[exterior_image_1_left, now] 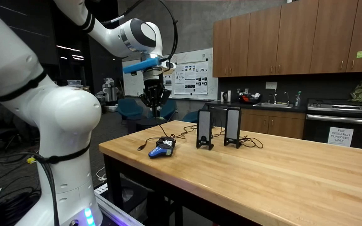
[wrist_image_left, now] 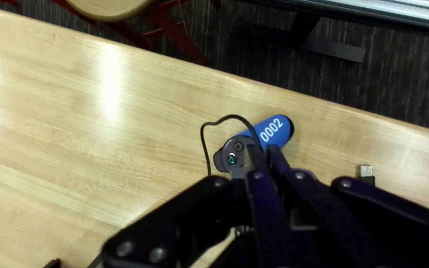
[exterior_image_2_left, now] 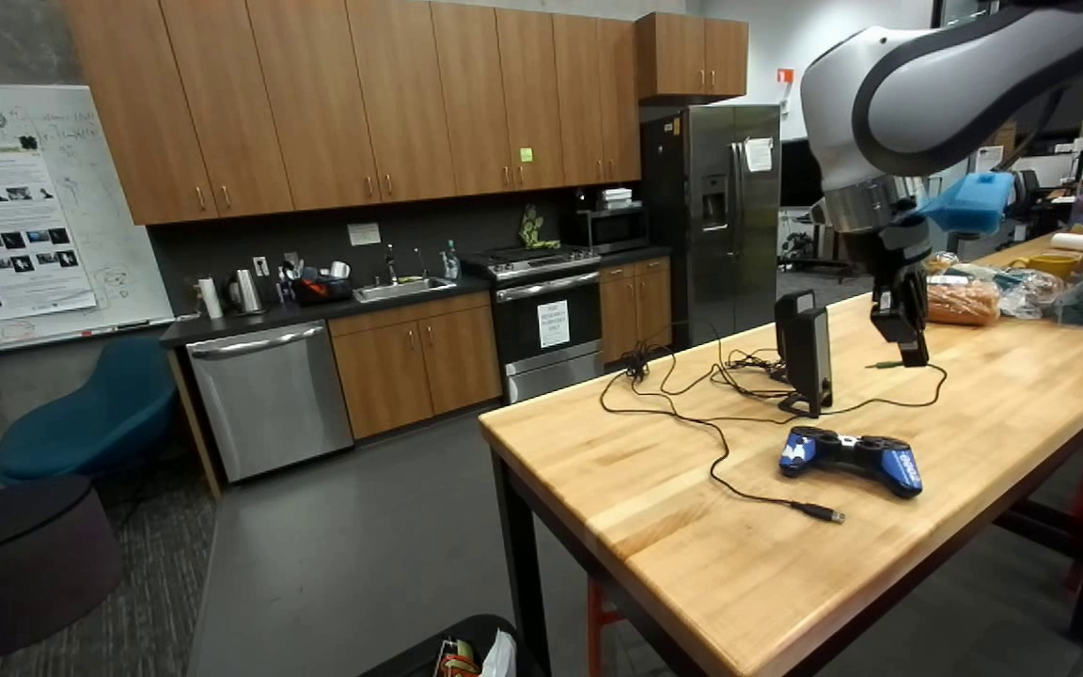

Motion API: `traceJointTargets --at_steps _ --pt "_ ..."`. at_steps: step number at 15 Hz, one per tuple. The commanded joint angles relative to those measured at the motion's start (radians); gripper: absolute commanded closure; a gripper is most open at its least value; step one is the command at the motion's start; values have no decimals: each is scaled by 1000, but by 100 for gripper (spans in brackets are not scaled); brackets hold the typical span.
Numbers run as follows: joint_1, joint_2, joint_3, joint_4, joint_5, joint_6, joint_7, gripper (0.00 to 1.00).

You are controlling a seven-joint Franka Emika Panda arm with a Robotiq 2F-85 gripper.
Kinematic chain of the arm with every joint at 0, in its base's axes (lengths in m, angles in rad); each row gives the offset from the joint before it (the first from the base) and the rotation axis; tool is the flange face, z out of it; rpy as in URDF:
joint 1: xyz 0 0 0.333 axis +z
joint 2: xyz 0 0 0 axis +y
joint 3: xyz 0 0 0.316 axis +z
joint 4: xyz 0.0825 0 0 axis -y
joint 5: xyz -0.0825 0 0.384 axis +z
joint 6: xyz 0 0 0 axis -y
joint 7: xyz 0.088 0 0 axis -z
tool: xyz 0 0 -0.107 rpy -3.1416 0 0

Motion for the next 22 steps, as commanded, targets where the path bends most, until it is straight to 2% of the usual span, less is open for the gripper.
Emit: traceJointTargets --at_steps 1,9,10,11,13,19,22 --pt "-50 27 31 42 17 -57 118 98" --pt "-104 39 52 52 11 -117 292 98" --pt "-105 42 54 55 13 -120 305 68" --pt "-106 45 55 56 15 -119 316 68" --pt "-103 54 62 58 19 -119 336 57" --pt "-62 94 92 72 63 -105 328 16" --pt "-19 127 115 84 115 -92 295 0"
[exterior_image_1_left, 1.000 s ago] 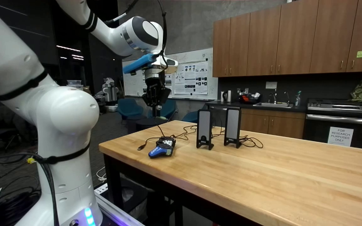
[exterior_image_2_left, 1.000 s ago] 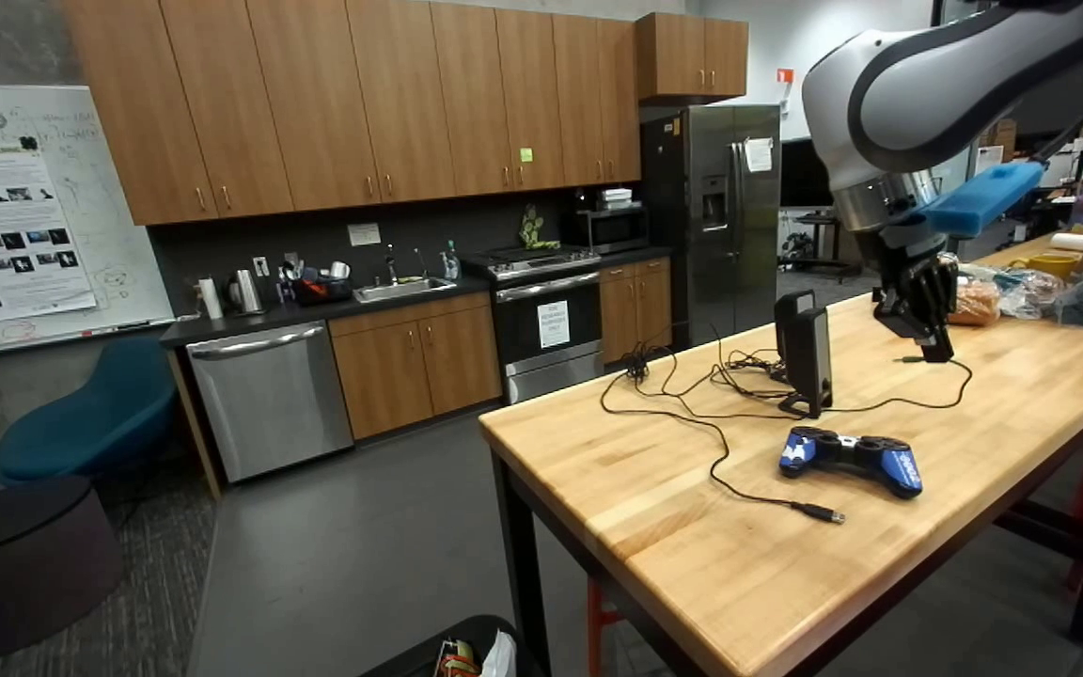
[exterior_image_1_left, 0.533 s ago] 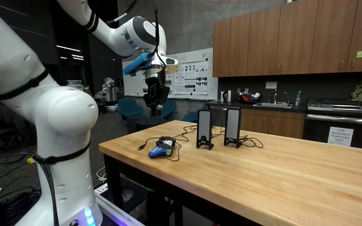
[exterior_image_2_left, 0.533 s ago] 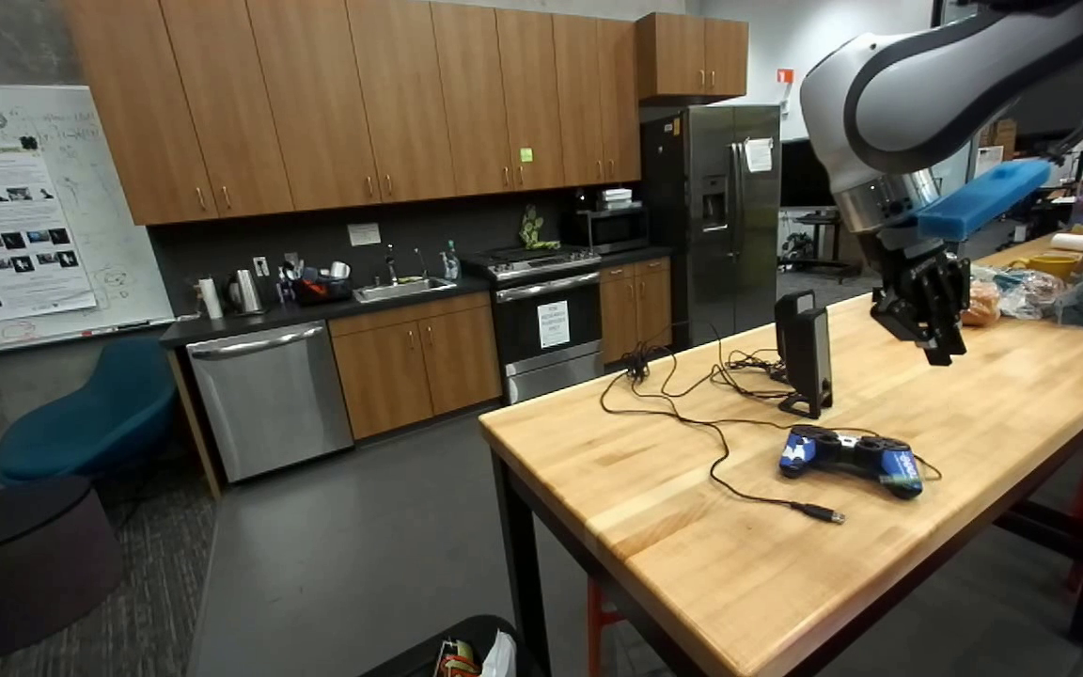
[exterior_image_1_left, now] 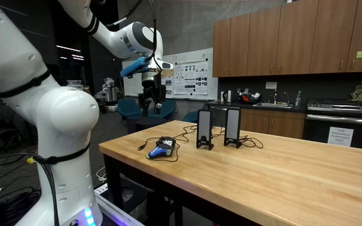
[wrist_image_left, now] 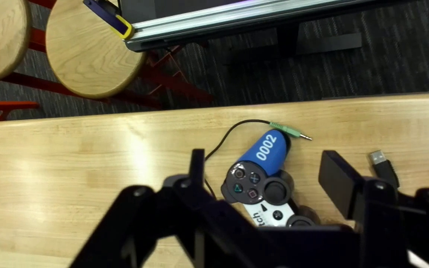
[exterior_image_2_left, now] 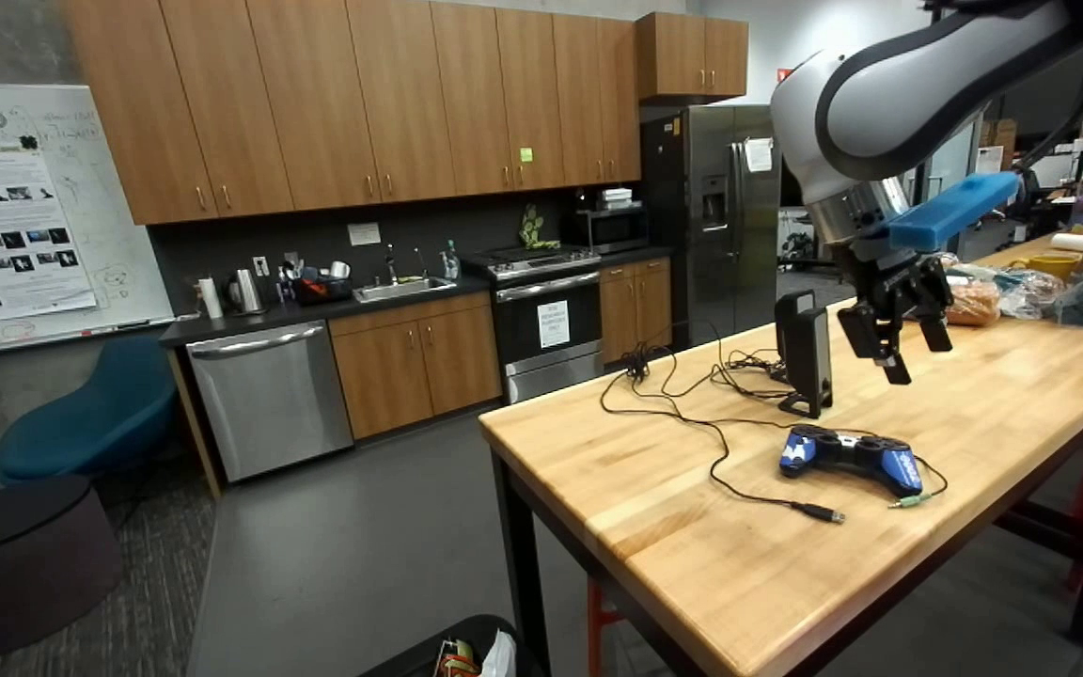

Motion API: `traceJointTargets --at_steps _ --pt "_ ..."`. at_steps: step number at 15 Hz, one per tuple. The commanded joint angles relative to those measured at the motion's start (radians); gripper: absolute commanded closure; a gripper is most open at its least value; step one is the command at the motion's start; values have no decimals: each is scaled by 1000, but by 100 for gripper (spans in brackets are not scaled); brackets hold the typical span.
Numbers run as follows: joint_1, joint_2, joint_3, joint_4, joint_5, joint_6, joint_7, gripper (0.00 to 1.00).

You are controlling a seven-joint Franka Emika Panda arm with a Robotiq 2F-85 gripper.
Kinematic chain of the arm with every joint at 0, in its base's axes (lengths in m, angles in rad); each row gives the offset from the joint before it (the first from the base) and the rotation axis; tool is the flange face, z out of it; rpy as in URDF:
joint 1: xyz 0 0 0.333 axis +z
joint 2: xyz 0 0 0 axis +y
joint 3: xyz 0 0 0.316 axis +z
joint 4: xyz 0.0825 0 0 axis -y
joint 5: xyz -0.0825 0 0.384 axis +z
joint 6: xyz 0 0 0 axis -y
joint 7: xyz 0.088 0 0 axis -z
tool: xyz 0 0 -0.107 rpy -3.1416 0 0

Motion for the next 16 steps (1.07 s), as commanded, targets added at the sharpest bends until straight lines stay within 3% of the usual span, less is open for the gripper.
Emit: traceJointTargets --at_steps 1,8,11,16 --pt "54 61 26 36 56 7 -44 0" --pt "163 142 32 -16 51 278 -305 0" --pt "184 174 22 -46 65 393 -413 0" --pt "197 211 13 -92 99 488 -508 0"
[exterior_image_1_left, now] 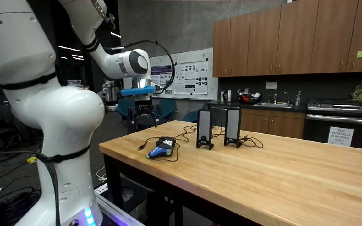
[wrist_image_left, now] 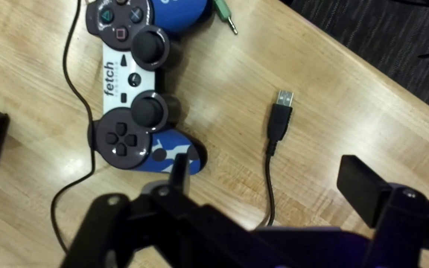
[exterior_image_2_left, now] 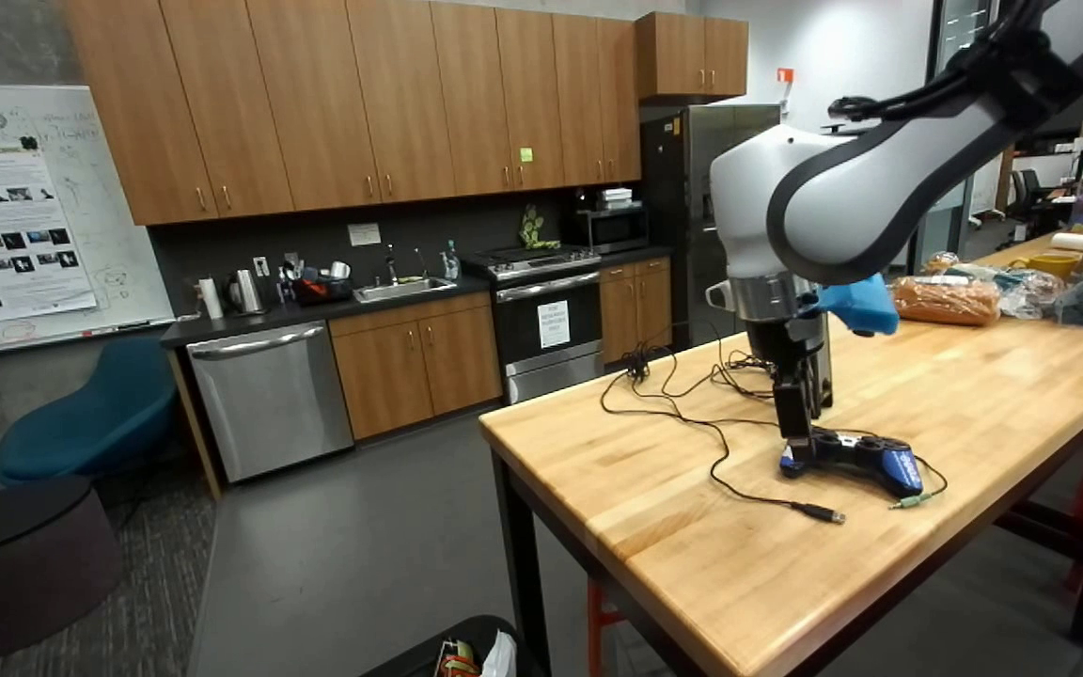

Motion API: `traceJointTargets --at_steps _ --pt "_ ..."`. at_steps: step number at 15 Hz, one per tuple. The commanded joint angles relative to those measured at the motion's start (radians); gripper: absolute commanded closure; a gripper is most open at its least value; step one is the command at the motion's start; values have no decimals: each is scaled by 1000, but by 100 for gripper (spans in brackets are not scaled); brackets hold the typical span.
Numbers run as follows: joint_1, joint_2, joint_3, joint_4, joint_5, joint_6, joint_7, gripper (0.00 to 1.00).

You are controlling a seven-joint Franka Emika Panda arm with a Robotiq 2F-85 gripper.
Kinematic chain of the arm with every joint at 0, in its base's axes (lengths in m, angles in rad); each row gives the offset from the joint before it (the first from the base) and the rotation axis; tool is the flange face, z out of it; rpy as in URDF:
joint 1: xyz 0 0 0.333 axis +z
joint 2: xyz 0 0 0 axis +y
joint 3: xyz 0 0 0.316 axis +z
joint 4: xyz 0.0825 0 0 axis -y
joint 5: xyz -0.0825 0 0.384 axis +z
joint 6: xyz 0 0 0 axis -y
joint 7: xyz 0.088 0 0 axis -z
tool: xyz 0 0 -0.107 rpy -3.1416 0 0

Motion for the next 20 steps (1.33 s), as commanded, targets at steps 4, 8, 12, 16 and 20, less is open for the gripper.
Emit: traceJointTargets --at_steps 4,8,12,16,20 --pt "31 25 -30 -60 93 86 -125 0" --pt "39 30 -38 -97 141 110 -167 0" --pt "39 45 -46 -119 162 134 -204 0" --pt "42 76 -52 -115 177 154 -237 0" --pt "38 108 -54 -115 188 172 -262 0"
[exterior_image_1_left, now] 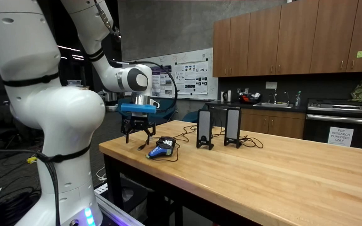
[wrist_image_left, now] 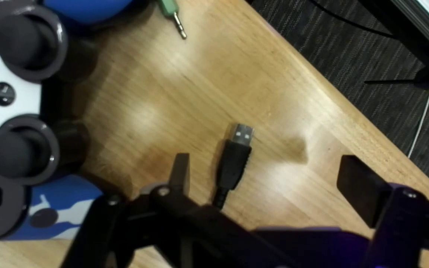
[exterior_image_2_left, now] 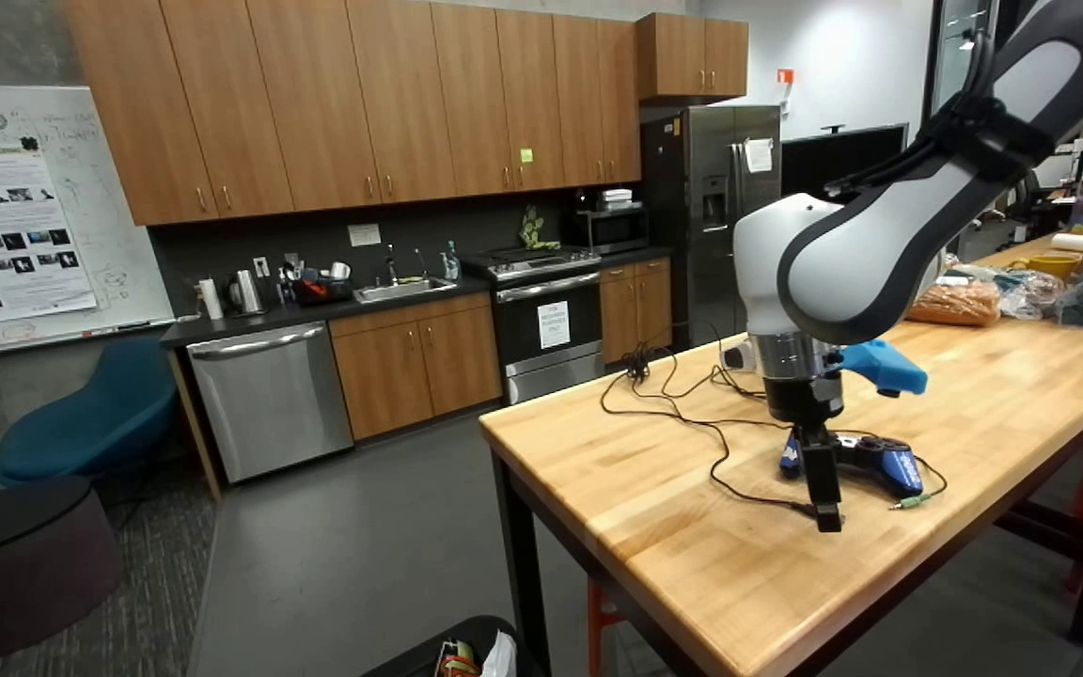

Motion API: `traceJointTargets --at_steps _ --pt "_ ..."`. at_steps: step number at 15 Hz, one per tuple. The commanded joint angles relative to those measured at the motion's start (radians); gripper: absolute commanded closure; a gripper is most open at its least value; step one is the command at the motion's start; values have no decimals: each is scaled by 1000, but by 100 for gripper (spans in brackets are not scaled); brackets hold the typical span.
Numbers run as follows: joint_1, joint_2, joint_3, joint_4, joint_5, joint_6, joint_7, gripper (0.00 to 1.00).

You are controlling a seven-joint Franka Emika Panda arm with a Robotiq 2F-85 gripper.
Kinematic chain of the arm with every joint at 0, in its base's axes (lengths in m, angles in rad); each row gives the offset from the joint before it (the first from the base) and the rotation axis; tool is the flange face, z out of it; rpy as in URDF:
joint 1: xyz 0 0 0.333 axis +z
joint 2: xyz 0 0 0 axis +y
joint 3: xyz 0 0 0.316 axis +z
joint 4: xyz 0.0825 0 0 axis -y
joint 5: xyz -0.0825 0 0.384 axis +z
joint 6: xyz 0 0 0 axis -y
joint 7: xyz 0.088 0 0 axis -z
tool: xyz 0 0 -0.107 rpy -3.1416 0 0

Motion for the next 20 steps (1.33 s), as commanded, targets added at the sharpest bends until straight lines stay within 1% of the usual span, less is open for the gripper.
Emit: traceJointTargets --at_steps 1,2,3,4,5,7,12,14,15,16,17,20 --pt "12 35 -19 1 27 30 -40 0" --pt "11 41 -19 1 29 32 -43 6" --pt "11 46 -17 1 28 34 -44 26" --pt "11 49 -15 1 28 34 -42 30" --pt "12 51 -13 1 27 33 -41 31" --pt "13 49 -9 7 25 31 -37 41" --pt "18 49 -2 17 23 25 -34 79" --pt "23 50 3 16 25 24 -33 95" --pt "31 51 8 17 30 23 -34 100" --pt "42 54 16 19 32 20 -34 97" --pt "56 59 25 22 34 19 -34 95" --pt "102 75 55 31 46 22 -37 95"
